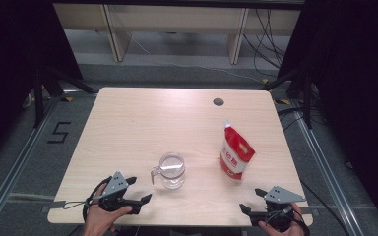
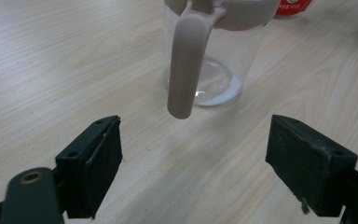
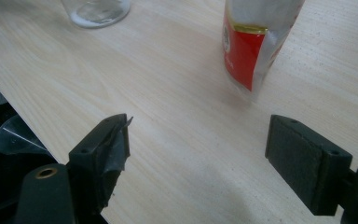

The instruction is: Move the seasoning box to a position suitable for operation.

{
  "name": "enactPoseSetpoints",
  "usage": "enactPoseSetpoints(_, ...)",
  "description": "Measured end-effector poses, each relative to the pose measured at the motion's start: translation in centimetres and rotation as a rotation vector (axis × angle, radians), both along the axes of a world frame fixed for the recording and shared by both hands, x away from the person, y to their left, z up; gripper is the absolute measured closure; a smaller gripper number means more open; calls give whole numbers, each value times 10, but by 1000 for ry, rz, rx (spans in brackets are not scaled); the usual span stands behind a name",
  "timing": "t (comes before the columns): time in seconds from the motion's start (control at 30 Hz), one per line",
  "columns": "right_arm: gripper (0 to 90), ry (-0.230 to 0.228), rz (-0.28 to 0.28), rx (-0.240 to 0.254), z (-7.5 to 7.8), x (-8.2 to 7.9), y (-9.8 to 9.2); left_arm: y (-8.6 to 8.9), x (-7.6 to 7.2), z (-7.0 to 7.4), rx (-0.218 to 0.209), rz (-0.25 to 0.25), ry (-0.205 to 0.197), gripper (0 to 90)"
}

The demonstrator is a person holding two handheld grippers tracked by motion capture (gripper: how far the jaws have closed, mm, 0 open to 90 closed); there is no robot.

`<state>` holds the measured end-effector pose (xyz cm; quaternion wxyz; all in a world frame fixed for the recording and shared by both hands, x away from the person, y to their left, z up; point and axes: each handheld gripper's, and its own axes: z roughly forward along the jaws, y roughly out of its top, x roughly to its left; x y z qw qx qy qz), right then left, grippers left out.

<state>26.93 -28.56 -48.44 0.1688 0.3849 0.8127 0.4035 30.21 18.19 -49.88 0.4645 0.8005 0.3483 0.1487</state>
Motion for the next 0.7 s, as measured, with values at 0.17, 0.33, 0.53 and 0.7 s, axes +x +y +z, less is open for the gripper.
enactPoseSetpoints(0.17, 227, 16, 15, 19, 0, 1, 0, -4, -1, 0, -3, 3, 5, 209)
enactPoseSetpoints(0.33, 232, -10, 14, 1, 1, 1, -1, -9, 1, 0, -4, 0, -4, 222)
enactPoseSetpoints(0.53, 234, 1, -4, 10, 1, 0, 1, -13, 5, 2, -13, -29, -29, 245)
enactPoseSetpoints(0.7, 236, -9, 4, 3, 1, 1, 1, -21, 8, 6, -28, -29, -40, 248)
